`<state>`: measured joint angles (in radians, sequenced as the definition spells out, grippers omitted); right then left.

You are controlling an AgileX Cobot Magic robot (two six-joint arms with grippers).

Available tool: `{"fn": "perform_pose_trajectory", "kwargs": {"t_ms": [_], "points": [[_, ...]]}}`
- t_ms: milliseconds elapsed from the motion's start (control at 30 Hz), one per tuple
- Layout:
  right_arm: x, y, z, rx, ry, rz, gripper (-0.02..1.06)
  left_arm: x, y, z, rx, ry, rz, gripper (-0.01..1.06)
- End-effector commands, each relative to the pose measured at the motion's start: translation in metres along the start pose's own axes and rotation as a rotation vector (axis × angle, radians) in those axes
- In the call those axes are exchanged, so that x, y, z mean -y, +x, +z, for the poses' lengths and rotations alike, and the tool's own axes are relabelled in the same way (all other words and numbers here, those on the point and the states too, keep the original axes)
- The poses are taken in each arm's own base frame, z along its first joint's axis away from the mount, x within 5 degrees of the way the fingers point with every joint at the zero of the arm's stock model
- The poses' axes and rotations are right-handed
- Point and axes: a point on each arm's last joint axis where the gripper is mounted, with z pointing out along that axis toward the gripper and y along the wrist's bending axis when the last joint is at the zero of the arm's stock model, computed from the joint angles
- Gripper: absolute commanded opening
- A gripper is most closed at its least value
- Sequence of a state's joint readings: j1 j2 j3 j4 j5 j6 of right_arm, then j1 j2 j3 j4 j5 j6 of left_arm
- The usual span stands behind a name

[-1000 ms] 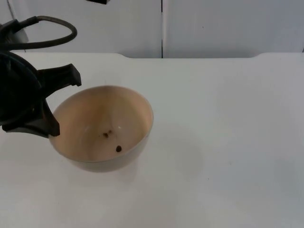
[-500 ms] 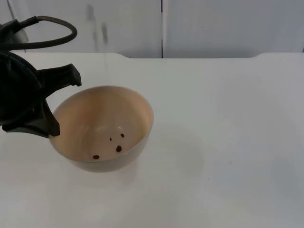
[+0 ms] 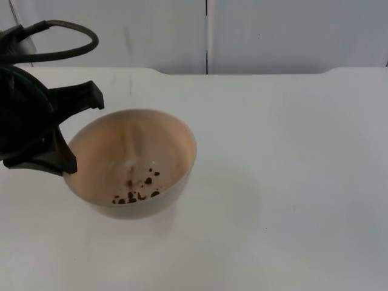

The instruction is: Pick up the bowl with the left hand and pour the coffee beans from the cup into the bowl with the right hand.

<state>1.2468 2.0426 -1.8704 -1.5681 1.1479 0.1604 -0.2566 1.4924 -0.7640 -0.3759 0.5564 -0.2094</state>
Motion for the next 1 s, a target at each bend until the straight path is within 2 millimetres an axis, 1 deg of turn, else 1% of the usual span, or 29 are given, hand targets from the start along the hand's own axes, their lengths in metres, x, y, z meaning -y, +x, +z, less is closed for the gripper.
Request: {"fn": "perform_pose_trajectory", "kwargs": {"t_ms": [0, 233, 600, 733, 967], "points": [[0.0058, 0.0004, -0.004, 0.007, 0.029, -0.026, 0.0, 0.0006, -0.0007, -0.0023, 0.016, 0.013, -0.019, 0.0], [0.0092, -0.0012, -0.0056, 0.017, 0.068, -0.043, 0.0, 0.0006, -0.0007, -0.0023, 0.016, 0.013, -0.019, 0.0], [0.0106, -0.0014, -0.0056, 0.019, 0.083, -0.05, 0.0, 0.0007, -0.0011, -0.0023, 0.021, 0.014, -0.019, 0.0], [0.0136, -0.002, -0.0059, 0.024, 0.117, -0.065, 0.0, 0.0007, -0.0011, -0.0023, 0.021, 0.014, -0.019, 0.0], [0.0099, -0.0011, -0.0056, 0.017, 0.076, -0.047, 0.0, 0.0007, -0.0011, -0.0023, 0.021, 0.014, -0.019, 0.0]]}}
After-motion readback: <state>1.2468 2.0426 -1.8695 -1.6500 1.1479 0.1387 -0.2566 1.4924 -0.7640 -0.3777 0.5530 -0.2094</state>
